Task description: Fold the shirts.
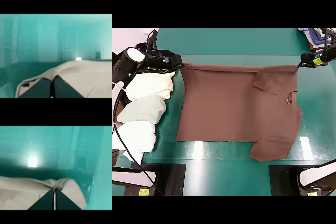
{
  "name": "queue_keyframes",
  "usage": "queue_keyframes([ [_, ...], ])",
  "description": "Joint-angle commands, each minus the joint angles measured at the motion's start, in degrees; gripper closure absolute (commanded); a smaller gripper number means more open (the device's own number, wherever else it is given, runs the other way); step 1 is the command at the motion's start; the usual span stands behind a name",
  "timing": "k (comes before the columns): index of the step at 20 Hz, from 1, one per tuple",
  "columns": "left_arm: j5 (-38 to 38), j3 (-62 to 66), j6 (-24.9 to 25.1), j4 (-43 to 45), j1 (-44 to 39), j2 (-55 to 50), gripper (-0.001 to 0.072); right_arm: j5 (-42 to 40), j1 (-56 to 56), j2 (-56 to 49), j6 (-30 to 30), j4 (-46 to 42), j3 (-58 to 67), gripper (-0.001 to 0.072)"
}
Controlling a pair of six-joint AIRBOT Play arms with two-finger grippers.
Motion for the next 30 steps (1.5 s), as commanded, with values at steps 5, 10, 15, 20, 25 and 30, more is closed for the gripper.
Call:
queue_keyframes([
  [5, -13.57, -4.22, 7.56, 5.11, 1.88, -0.57, 0.0680, 1.81, 1.70, 6.27, -0.07, -1.05, -17.09, 0.0703],
  [10, -11.45, -10.34, 7.58, 6.45, 1.90, -0.59, 0.0679, -5.14, 4.26, 13.14, 0.24, -0.96, -31.19, 0.0702],
  [15, -15.65, -10.40, 5.73, 6.91, 1.90, -0.57, 0.0528, -7.93, 3.85, 18.91, 1.70, -0.94, -39.65, 0.0700],
  [20, -23.02, -10.14, 3.37, 11.17, 1.90, 2.14, 0.0210, -1.88, -0.31, 23.45, 1.64, -0.44, -40.89, 0.0338],
  [25, -28.30, -22.82, -0.09, 17.46, 1.88, 14.58, 0.0210, 9.70, -7.06, 31.47, -0.59, -0.39, -40.96, 0.0338],
  [30, -29.24, -41.97, -1.05, 17.29, 1.88, 26.95, 0.0210, 12.83, -11.15, 37.27, -0.52, -0.33, -40.96, 0.0337],
])
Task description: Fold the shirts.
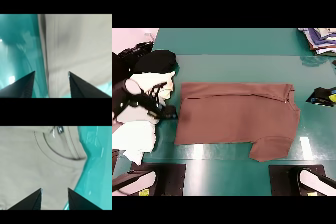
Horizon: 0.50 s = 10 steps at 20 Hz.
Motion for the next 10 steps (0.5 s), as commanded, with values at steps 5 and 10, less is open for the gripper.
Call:
queue_keyframes([
  [5, -0.31, -20.04, -0.26, -5.57, 0.00, 11.02, 0.0210, 5.07, -3.32, 3.67, -0.17, 3.91, -1.07, 0.0325],
  [10, 4.92, -22.47, 1.03, -9.86, 0.00, 10.99, 0.0213, 4.31, -5.05, 5.38, -0.26, 5.40, -11.17, 0.0326],
])
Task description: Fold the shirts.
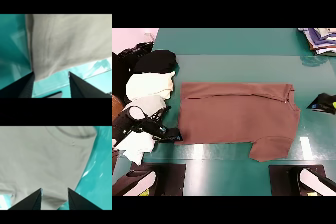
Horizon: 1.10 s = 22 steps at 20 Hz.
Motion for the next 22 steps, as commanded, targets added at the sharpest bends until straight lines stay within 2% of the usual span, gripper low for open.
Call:
queue_keyframes([
  [1, 3.23, -1.92, 0.44, -2.38, -0.02, 0.50, 0.0280, -0.94, -2.45, 2.43, -0.13, 1.42, -7.50, 0.0326],
  [2, 3.72, -1.90, 0.46, -2.43, 0.00, 0.50, 0.0511, -1.27, -4.11, 3.91, -0.22, 1.31, -10.47, 0.0326],
  [3, 4.39, -1.90, 0.46, -2.43, 0.00, 0.50, 0.0652, -1.31, -5.81, 5.18, -0.22, 1.33, -13.25, 0.0326],
  [5, 4.76, -1.33, 0.48, -2.40, 0.00, 0.52, 0.0679, -0.72, -8.81, 7.63, -0.94, 1.36, -19.82, 0.0325],
  [6, 4.70, -0.66, 0.50, -2.40, -0.02, 0.66, 0.0680, -0.59, -9.60, 8.70, -1.51, 1.42, -22.86, 0.0245],
  [7, 4.59, 0.20, 0.52, -2.40, -0.02, 0.92, 0.0680, -0.61, -9.94, 9.51, -1.51, 1.55, -25.79, 0.0109],
  [9, 4.11, 2.08, 0.68, -2.40, -0.02, 0.92, 0.0680, -0.63, -9.97, 10.71, -1.49, 2.64, -30.99, 0.0124],
  [13, 4.48, 3.39, 0.68, -2.43, -0.02, 0.92, 0.0679, -3.19, -9.94, 11.04, -2.54, 7.98, -38.21, 0.0267],
  [15, 4.46, 3.37, 0.70, -2.40, 0.00, 0.92, 0.0680, -4.17, -9.97, 11.04, -2.99, 7.89, -39.76, 0.0290],
  [16, 4.44, 3.37, 0.70, -2.40, -0.02, 0.92, 0.0679, -4.17, -9.81, 11.02, -3.21, 7.91, -39.80, 0.0349],
  [19, 3.63, 3.39, 0.74, -2.23, 0.00, 0.92, 0.0680, -2.58, -7.10, 11.04, -6.23, 7.65, -38.25, 0.0700],
  [22, -0.81, 3.48, 0.33, 1.42, 0.00, 4.74, 0.0681, 4.28, -3.67, 11.80, -5.70, 4.09, -33.27, 0.0700],
])
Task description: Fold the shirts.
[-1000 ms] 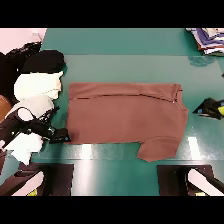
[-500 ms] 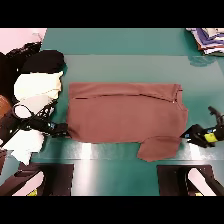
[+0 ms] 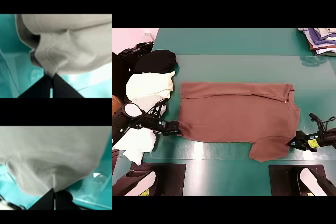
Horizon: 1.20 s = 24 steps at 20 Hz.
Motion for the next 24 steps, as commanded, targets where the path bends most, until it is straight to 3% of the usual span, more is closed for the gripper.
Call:
queue_keyframes([
  [1, -5.88, 0.04, -1.55, 4.83, 0.00, 5.95, 0.0681, 7.43, 3.56, 2.36, 0.50, -4.81, 4.63, 0.0701],
  [5, -14.16, -1.01, -5.01, 4.79, 0.00, 18.40, 0.0681, 8.81, 5.68, 11.93, 5.51, -8.26, 10.38, 0.0701],
  [9, -8.09, 0.59, -4.98, 1.11, 0.00, 17.44, 0.0681, 6.58, 5.70, 10.12, 6.80, -7.72, 20.22, 0.0701],
  [16, 8.22, 13.64, -2.64, -0.24, 0.02, -7.02, 0.0680, -4.15, 12.96, -15.78, 6.21, -7.76, 37.27, 0.0701],
  [24, 9.94, 36.02, -2.60, -2.58, 0.00, -30.67, 0.0680, -8.44, 19.04, -41.72, 6.34, -7.69, 61.31, 0.0700],
])
